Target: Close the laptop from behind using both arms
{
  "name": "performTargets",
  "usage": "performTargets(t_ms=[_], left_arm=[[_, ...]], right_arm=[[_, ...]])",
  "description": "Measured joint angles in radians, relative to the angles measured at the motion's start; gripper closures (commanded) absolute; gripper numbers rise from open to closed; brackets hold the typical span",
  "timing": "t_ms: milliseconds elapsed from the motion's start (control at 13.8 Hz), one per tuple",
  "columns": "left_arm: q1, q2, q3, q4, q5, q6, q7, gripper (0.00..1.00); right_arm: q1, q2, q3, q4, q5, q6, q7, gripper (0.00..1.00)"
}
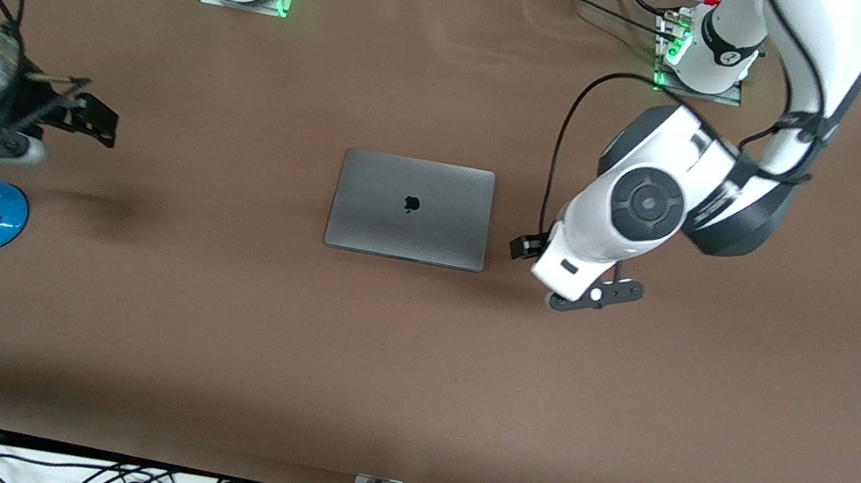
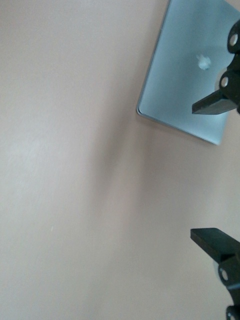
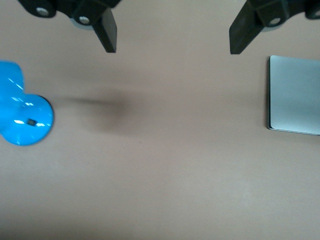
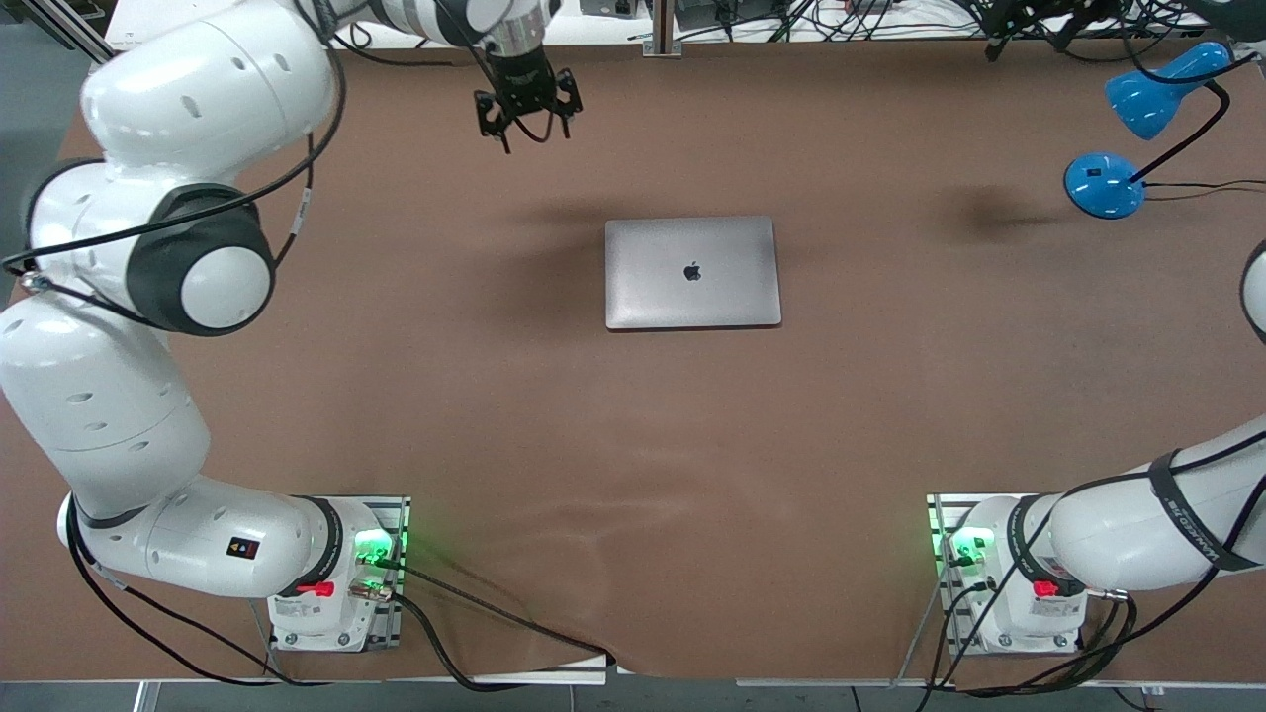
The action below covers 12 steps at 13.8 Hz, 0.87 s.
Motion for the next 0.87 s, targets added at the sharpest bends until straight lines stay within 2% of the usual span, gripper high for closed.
performTargets(t_ms=[363, 653, 870], left_arm=[[0.107, -0.176, 0.000, -0.027, 0.000, -0.120, 0.199, 0.00], [0.157, -0.307, -0.001, -0.117, 0.000, -0.127, 0.294, 0.00], [0.216, -0.390, -0.001, -0.196, 0.000, -0.127, 0.413, 0.00]], right_arm=[[-0.084, -0.099, 0.000, -0.016, -0.001, -0.073, -0.001, 0.00], [-0.119, -0.150, 0.001, -0.062, -0.001, -0.103, -0.001, 0.00], [-0.127, -0.164, 0.001, -0.117, -0.004, -0.064, 0.000, 0.00]])
